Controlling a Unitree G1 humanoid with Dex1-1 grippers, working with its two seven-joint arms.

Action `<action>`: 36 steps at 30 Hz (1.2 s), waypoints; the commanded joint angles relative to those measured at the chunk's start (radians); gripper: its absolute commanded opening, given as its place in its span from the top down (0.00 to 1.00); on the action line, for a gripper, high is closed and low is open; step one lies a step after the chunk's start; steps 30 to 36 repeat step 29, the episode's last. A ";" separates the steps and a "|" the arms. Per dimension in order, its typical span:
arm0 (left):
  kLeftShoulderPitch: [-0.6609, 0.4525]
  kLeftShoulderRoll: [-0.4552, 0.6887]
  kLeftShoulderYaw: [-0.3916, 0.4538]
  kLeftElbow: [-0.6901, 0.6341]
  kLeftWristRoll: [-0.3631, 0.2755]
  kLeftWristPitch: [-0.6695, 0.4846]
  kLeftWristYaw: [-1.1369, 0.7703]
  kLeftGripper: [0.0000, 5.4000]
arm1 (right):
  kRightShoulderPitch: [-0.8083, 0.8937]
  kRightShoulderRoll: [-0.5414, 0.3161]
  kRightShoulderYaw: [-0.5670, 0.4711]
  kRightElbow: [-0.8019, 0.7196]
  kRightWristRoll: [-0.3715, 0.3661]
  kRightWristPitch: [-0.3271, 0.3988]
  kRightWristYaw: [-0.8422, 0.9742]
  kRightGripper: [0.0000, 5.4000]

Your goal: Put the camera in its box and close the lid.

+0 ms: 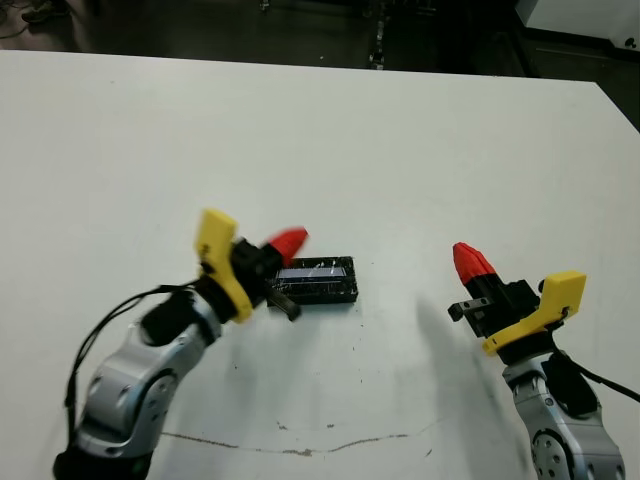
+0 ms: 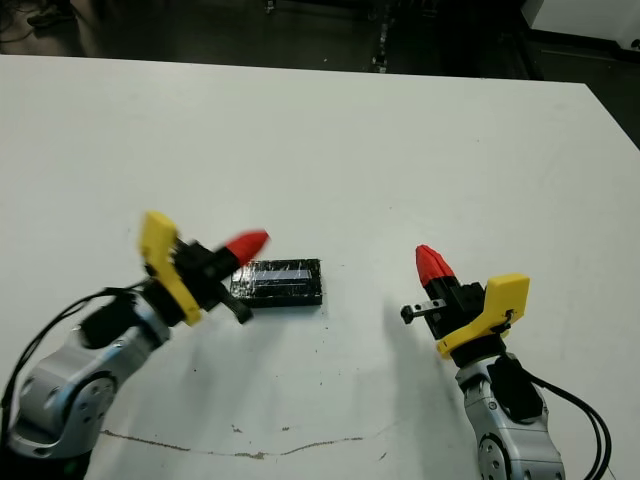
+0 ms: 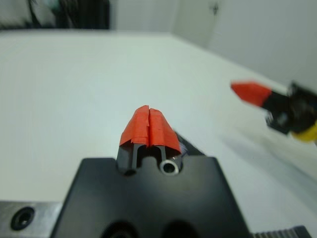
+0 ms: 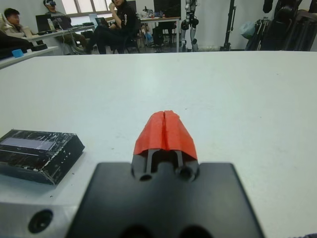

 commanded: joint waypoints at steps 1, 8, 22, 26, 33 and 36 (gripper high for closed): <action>0.027 0.005 0.066 0.027 0.052 -0.148 0.032 1.00 | -0.007 -0.004 -0.015 -0.005 0.012 0.003 -0.011 1.00; 0.040 0.012 0.132 0.239 0.290 -0.570 0.151 1.00 | -0.031 0.008 -0.031 -0.013 0.011 -0.002 -0.048 1.00; 0.108 -0.086 0.140 0.467 0.321 -0.831 0.282 1.00 | -0.085 0.029 -0.045 0.005 -0.006 -0.056 -0.097 1.00; 0.113 -0.089 0.131 0.466 0.315 -0.834 0.281 1.00 | -0.085 0.035 -0.042 0.006 -0.013 -0.058 -0.102 1.00; 0.117 -0.093 0.123 0.443 0.319 -0.806 0.290 1.00 | -0.085 0.038 -0.039 0.010 -0.016 -0.060 -0.098 1.00; 0.117 -0.093 0.123 0.443 0.319 -0.806 0.290 1.00 | -0.085 0.038 -0.039 0.010 -0.016 -0.060 -0.098 1.00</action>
